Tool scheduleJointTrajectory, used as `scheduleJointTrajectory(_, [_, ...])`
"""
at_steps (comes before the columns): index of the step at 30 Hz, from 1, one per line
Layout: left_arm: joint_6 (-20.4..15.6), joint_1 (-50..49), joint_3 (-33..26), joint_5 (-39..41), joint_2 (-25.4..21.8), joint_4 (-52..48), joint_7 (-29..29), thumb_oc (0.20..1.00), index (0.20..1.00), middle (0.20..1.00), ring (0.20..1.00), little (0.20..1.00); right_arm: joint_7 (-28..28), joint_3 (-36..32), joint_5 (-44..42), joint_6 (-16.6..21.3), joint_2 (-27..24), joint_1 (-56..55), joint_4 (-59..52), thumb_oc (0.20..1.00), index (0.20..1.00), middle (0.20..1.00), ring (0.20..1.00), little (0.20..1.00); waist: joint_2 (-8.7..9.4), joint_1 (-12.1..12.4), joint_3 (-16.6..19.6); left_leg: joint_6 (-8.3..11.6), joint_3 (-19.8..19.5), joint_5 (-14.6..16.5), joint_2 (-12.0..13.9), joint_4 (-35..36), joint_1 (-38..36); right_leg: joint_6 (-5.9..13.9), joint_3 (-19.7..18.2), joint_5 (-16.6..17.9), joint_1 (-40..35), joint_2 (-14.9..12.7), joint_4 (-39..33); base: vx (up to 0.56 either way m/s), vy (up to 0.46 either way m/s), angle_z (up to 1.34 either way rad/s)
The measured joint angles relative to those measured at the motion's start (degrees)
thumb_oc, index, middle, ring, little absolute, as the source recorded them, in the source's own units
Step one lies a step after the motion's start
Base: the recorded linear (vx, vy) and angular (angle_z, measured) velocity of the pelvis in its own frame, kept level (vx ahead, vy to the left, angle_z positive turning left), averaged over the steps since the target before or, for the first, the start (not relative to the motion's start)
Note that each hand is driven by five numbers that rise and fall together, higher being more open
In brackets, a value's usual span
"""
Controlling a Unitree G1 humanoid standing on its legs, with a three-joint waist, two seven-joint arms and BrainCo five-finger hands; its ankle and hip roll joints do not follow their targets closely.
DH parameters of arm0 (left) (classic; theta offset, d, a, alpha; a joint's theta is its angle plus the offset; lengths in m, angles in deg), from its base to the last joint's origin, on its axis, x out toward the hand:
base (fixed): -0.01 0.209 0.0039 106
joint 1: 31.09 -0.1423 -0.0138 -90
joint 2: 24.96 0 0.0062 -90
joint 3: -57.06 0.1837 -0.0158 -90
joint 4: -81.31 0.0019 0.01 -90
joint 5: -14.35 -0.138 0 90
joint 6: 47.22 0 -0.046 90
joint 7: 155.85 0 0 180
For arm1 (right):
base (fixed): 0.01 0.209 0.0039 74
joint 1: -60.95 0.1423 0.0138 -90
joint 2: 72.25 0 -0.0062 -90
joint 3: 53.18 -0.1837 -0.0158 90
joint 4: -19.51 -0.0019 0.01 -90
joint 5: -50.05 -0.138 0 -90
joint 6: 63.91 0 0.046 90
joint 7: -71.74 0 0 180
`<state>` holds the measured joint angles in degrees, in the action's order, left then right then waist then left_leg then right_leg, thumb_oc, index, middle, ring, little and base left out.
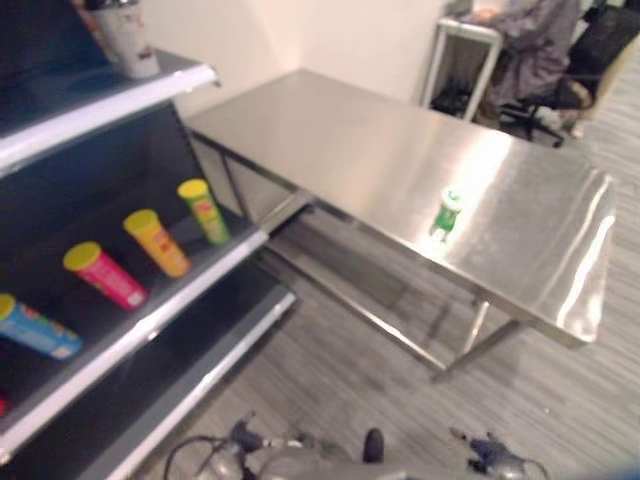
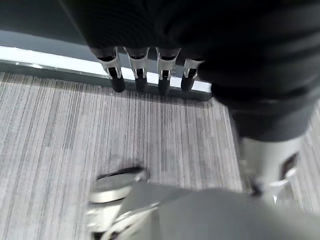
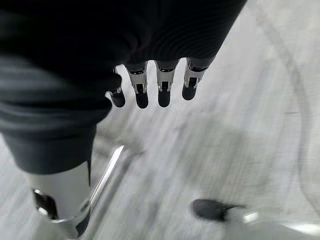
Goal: Put the goods on the table back onto the shelves and tidy them up.
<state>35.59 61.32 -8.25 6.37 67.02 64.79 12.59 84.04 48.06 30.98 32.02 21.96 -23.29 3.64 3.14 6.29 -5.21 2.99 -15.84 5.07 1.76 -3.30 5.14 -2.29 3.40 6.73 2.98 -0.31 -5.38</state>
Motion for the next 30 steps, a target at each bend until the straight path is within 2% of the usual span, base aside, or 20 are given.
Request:
scheduleJointTrajectory(2, [-0.2, 0.3, 0.0, -1.1, 0.1, 0.3, 0.3, 1.000, 1.000, 1.000, 1.000, 1.000, -0.6, -0.1, 0.0, -0.1, 0.6, -0.3, 0.1, 1.000, 1.000, 1.000, 1.000, 1.000, -0.34, -0.7, 0.3, 0.51, 1.2, -2.1, -0.4, 1.6, -1.1, 0.42, -1.3, -0.3, -0.1, -0.6, 0.0, 0.12, 0.098, -0.37])
scheduleJointTrajectory(5, [-0.2, -1.2, -0.7, -2.2, -0.1, 1.0, 0.6, 1.000, 1.000, 1.000, 1.000, 1.000, -1.7, -1.7, -0.1, -0.4, 1.3, -4.2, 1.8, 1.000, 1.000, 1.000, 1.000, 1.000, 0.06, -2.3, 1.2, -0.57, 3.4, -6.0, -1.5, 5.3, -3.6, 3.05, -2.4, -0.8, -0.8, -2.5, 0.0, 0.08, 0.093, -0.27])
scheduleJointTrajectory(8, [-0.2, -2.5, -2.2, -2.2, 0.1, 1.6, 0.6, 1.000, 1.000, 1.000, 1.000, 1.000, -2.0, -3.6, -0.3, -1.2, 1.6, -7.6, 3.6, 1.000, 1.000, 1.000, 1.000, 1.000, 0.45, -3.3, 2.0, -1.68, 4.2, -6.7, -2.5, 7.5, -5.9, 4.82, -2.9, -1.5, -1.8, -3.9, 0.1, 0.06, 0.050, -0.15])
scheduleJointTrajectory(10, [-0.1, -2.7, -2.2, -2.2, -0.3, 2.0, 0.8, 1.000, 1.000, 1.000, 1.000, 1.000, -2.2, -5.8, -1.5, -1.6, 1.7, -9.3, 4.6, 1.000, 1.000, 1.000, 1.000, 1.000, 1.15, -3.9, 2.6, -2.17, 4.6, -6.9, -2.8, 8.3, -7.1, 5.12, -3.0, -1.5, -2.3, -4.3, 0.2, 0.05, 0.030, -0.04])
scheduleJointTrajectory(14, [-0.2, -4.0, -2.2, -2.2, -0.3, 2.0, 1.2, 1.000, 1.000, 1.000, 1.000, 1.000, -2.4, -10.1, -3.5, -1.6, 1.4, -10.3, 5.7, 1.000, 1.000, 1.000, 1.000, 1.000, 0.65, -4.5, 3.4, -2.98, 5.7, -6.6, -2.8, 8.3, -8.9, 6.29, -4.3, -1.4, -3.8, -4.2, 0.3, 0.05, 0.015, -0.16])
scheduleJointTrajectory(18, [-0.2, -4.4, -2.3, -2.2, 0.0, 1.9, 2.6, 1.000, 1.000, 1.000, 1.000, 1.000, -2.3, -20.6, -9.3, -1.6, -3.9, -10.6, 7.6, 1.000, 1.000, 1.000, 1.000, 1.000, -0.18, -5.7, 4.3, -2.91, 7.1, -5.7, -2.5, 8.3, -9.9, 6.21, -5.4, -1.9, -4.0, -3.8, 0.3, 0.07, 0.018, -0.13])
scheduleJointTrajectory(19, [-0.2, -4.6, -2.2, -2.2, 0.0, 2.0, 2.8, 1.000, 1.000, 1.000, 1.000, 1.000, -1.9, -21.3, -9.6, -1.5, -5.1, -10.6, 7.5, 1.000, 1.000, 1.000, 1.000, 1.000, -0.32, -5.8, 4.4, -2.94, 7.2, -5.6, -2.5, 8.3, -10.1, 6.21, -5.7, -1.9, -4.3, -3.8, 0.3, 0.05, 0.012, -0.23])
scheduleJointTrajectory(21, [-0.1, -4.6, -2.3, -2.2, -0.3, 1.8, 3.3, 1.000, 1.000, 1.000, 1.000, 1.000, -0.6, -23.3, -11.2, -1.7, -8.4, -12.9, 2.7, 1.000, 1.000, 1.000, 1.000, 1.000, 0.32, -7.0, 4.6, -2.72, 7.6, -5.2, -2.2, 8.5, -10.6, 6.03, -6.1, -2.1, -4.4, -3.5, 0.3, 0.03, 0.016, -0.13])
scheduleJointTrajectory(23, [-0.1, -4.9, -2.3, -2.2, -0.3, 1.7, 3.6, 1.000, 1.000, 1.000, 1.000, 1.000, 1.4, -26.7, -11.3, -1.2, -11.0, -17.0, -8.7, 1.000, 1.000, 1.000, 1.000, 1.000, 0.64, -8.2, 4.9, -2.24, 8.5, -4.8, -1.9, 8.7, -10.9, 6.07, -6.9, -2.4, -4.4, -3.1, 0.2, 0.03, 0.021, -0.18])
scheduleJointTrajectory(25, [-0.1, -5.8, -2.3, -2.3, -0.5, 1.7, 4.0, 1.000, 1.000, 1.000, 1.000, 1.000, 4.2, -30.1, -9.8, 1.6, -12.7, -20.9, -20.9, 1.000, 1.000, 1.000, 1.000, 1.000, 0.82, -9.4, 5.2, -2.48, 8.8, -4.2, -1.5, 8.7, -11.0, 5.59, -7.5, -3.1, -4.4, -2.7, 0.0, 0.04, 0.015, -0.17])
scheduleJointTrajectory(30, [0.0, -6.4, -3.5, -4.0, -0.5, 1.3, 4.4, 1.000, 1.000, 1.000, 1.000, 1.000, 14.0, -41.5, -4.6, 2.4, -13.2, -24.4, -34.1, 1.000, 1.000, 1.000, 1.000, 1.000, 0.73, -10.4, 6.7, -2.20, 8.6, -4.1, -1.0, 8.7, -10.1, 5.39, -7.5, -3.0, -3.5, -2.2, 0.0, 0.05, 0.007, 0.01])
